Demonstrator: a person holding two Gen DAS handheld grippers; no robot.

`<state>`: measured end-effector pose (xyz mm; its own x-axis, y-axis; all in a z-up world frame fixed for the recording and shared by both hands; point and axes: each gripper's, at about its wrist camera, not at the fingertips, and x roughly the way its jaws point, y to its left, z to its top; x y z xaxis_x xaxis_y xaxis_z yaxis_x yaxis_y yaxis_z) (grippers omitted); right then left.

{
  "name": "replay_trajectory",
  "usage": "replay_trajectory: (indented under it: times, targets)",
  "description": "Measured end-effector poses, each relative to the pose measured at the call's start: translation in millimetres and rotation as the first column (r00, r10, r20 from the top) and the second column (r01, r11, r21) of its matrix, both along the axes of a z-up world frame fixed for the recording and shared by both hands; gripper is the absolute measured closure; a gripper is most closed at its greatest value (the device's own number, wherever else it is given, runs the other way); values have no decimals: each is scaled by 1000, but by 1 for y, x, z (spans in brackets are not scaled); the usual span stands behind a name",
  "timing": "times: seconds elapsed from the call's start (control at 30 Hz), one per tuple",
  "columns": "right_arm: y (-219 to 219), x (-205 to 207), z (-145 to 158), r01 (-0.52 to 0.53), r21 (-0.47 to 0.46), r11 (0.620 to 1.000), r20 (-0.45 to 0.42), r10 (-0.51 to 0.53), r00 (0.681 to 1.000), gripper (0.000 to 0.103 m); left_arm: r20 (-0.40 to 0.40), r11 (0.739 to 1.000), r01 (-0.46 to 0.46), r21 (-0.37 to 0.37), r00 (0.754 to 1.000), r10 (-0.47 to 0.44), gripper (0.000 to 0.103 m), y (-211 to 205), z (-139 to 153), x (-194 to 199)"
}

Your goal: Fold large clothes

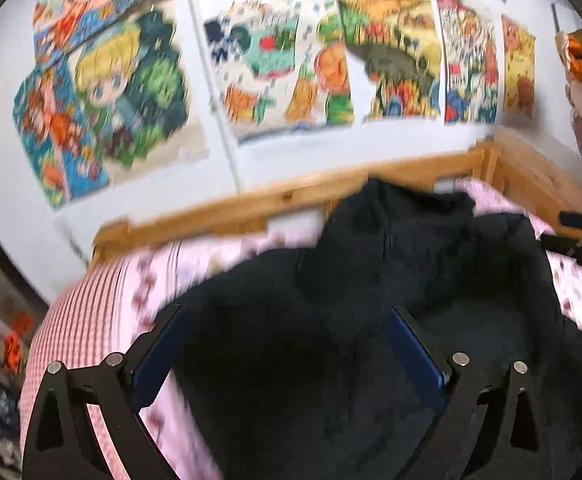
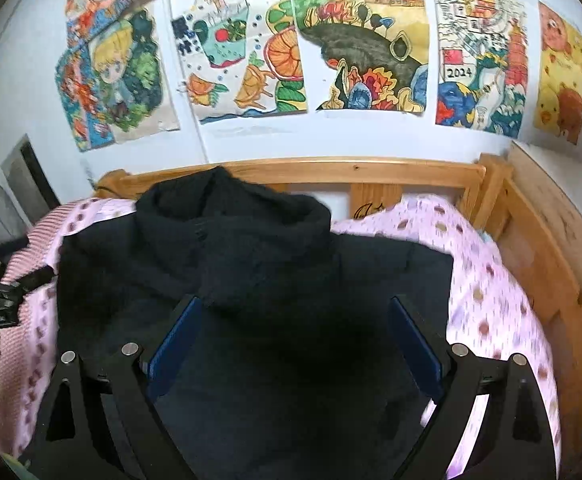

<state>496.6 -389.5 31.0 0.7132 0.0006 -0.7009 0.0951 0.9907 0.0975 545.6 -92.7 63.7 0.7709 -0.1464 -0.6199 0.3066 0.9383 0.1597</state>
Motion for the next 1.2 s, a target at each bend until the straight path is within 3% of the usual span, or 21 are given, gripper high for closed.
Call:
replay_trajectory:
  times: [0.1, 0.3, 0.37, 0.43, 0.47, 0.57, 0.6, 0.63, 0.7, 0.83, 1.0, 1.2]
  targets:
    - [1, 33, -8, -10, -63, 998, -18, 9, 1000, 13, 45, 998, 18, -53, 999, -15, 4, -15, -4, 29]
    - [-2, 87, -17, -35, -68, 997, -2, 35, 999, 13, 21, 987, 1, -159, 1000, 2, 6, -28, -20, 89]
    - [-2, 103, -24, -42, -81, 996, -21, 40, 999, 16, -15, 983, -2, -186, 1000, -1, 20, -31, -29, 104]
    - [0, 115, -29, -54, -100, 994, -41, 50, 998, 21, -51, 980, 3, -197, 999, -13, 40, -34, -38, 116]
    - [2, 120, -30, -62, -103, 993, -40, 58, 998, 27, -60, 979, 13, -202, 998, -25, 43, -36, -43, 122]
    - [2, 126, -31, -67, -80, 995, -20, 66, 998, 47, -64, 971, 44, -234, 996, -61, 70, -40, -50, 128]
    - [2, 127, -31, -62, -67, 996, -12, 62, 998, 60, -68, 968, 58, -242, 995, -76, 91, -43, -52, 128]
    - [1, 127, -31, -54, -68, 996, -2, 54, 999, 65, -68, 968, 67, -243, 994, -86, 93, -46, -53, 129]
    - [0, 124, -28, -44, -72, 996, 22, 46, 999, 97, -32, 972, 60, -228, 997, -69, 94, -50, -52, 124]
    - [-15, 98, -20, -63, 2, 998, 105, 62, 993, 97, -6, 971, 58, -233, 998, -61, 96, -39, -47, 114]
    - [-31, 66, -35, -116, 40, 992, 127, 110, 986, 98, -54, 973, 101, -208, 992, -115, 97, -19, -58, 97]
    - [-24, 53, -67, -181, -14, 983, 43, 181, 982, 99, -111, 986, 168, 10, 980, -165, 97, -36, -92, 71]
